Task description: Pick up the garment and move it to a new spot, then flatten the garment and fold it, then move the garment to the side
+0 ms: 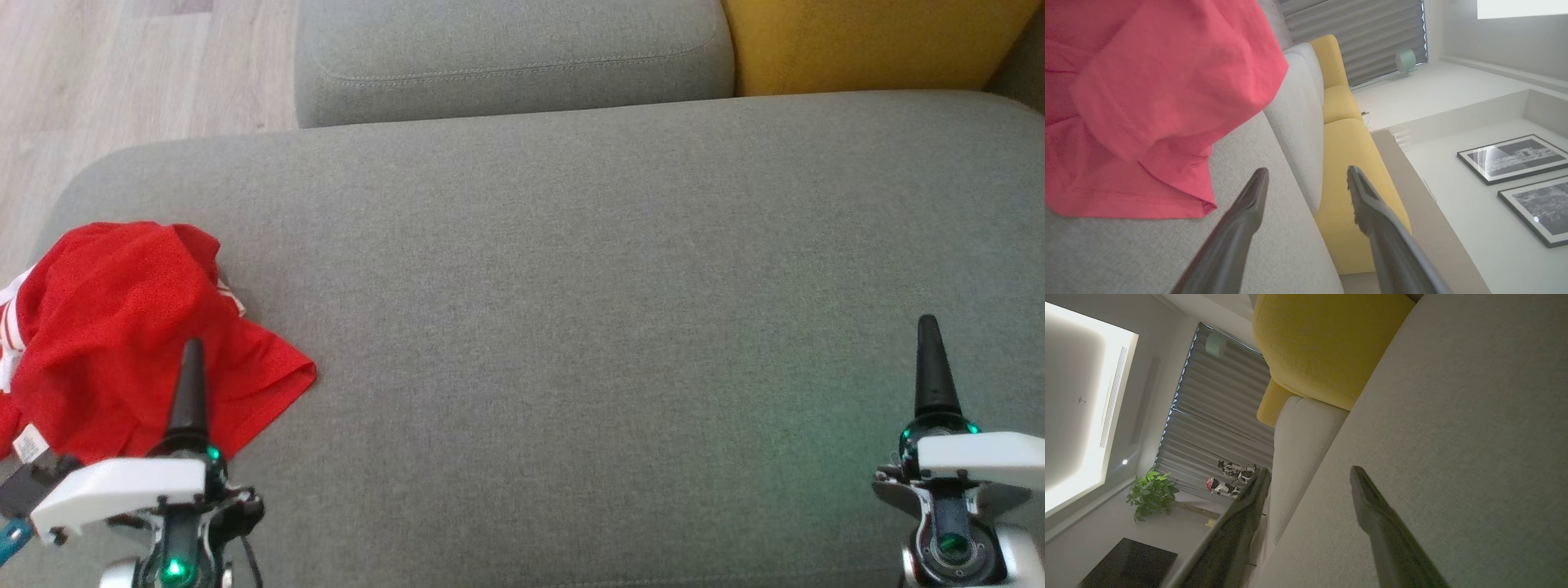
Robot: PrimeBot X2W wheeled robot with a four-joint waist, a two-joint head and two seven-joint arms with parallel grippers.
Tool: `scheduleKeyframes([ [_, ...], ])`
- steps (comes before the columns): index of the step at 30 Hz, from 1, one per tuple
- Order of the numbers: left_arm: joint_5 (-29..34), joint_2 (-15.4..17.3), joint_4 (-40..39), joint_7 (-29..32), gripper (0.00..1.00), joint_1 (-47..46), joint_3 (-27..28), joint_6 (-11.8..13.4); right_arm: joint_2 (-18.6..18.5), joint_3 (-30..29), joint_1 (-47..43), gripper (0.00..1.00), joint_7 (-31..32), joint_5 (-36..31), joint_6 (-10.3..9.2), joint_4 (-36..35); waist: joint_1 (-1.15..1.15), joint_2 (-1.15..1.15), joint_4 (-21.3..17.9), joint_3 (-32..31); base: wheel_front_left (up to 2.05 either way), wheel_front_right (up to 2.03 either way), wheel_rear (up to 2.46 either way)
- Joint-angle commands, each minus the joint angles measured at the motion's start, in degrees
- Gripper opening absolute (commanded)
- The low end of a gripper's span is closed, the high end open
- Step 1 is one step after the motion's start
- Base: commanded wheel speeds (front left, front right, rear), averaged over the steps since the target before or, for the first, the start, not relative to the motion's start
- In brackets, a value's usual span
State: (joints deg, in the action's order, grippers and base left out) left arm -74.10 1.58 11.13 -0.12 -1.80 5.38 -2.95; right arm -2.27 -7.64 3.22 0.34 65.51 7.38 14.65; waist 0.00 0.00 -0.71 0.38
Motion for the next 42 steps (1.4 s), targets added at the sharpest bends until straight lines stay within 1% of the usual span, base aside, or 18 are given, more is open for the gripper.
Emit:
scheduleKeyframes([
  [1,3.11,0.77,-3.18,-0.73,1.0,-3.48,-0.2,0.33,-0.31,0.55,3.57,1.0,-0.92,-3.5,0.04,-3.04,0.0,0.0,0.01,0.06,0.0,0.0,0.0],
  [3,5.64,0.78,-3.76,-1.07,1.0,-3.44,-0.92,0.62,-0.32,0.72,3.59,1.0,-1.3,-5.65,0.04,-3.58,0.0,0.0,-0.01,0.07,0.0,0.0,0.0],
  [4,5.64,0.78,-3.76,-1.07,1.0,-3.44,-0.92,0.62,-0.32,0.72,3.59,1.0,-1.3,-5.65,0.04,-3.58,0.0,0.0,-0.01,0.07,0.0,0.0,0.0],
  [8,10.98,0.81,-5.11,-1.74,1.0,-3.54,-2.18,1.44,-0.33,1.27,3.59,1.0,-2.02,-10.18,0.04,-4.45,0.0,0.0,-0.07,0.07,0.0,0.0,0.0],
  [17,22.77,1.04,-6.56,-3.25,1.0,-3.61,-5.4,2.98,-0.36,3.33,3.52,1.0,-3.58,-23.5,0.05,-7.51,0.0,0.0,-0.24,0.04,0.0,0.0,0.0],
  [22,29.03,2.39,-6.96,-4.08,1.0,-3.77,-8.36,4.36,-0.38,3.77,3.04,1.0,-4.43,-29.87,0.05,-8.53,0.0,0.0,-0.26,0.1,0.0,0.0,0.0],
  [29,36.5,5.29,-6.91,-5.25,1.0,-4.15,-13.36,8.18,-0.4,4.49,2.56,1.0,-5.61,-36.94,0.06,-9.57,0.0,0.0,-0.5,0.16,0.0,0.0,0.0],
  [34,41.15,7.71,-6.03,-6.09,1.0,-4.7,-17.07,11.79,-0.42,5.52,2.01,1.0,-6.46,-41.52,0.06,-9.15,0.0,0.0,-0.83,0.29,0.0,0.0,0.0],
  [35,42.68,8.65,-5.72,-6.43,1.0,-4.97,-18.53,13.21,-0.43,6.1,1.81,1.0,-6.8,-43.38,0.07,-8.68,0.0,0.0,-0.97,0.33,0.0,0.0,0.0],
  [42,47.46,11.42,-4.62,-7.6,1.0,-6.27,-23.13,18.08,-0.45,5.98,1.79,1.0,-7.97,-49.32,0.07,-8.69,0.0,0.0,-1.16,0.49,0.0,0.0,0.0],
])
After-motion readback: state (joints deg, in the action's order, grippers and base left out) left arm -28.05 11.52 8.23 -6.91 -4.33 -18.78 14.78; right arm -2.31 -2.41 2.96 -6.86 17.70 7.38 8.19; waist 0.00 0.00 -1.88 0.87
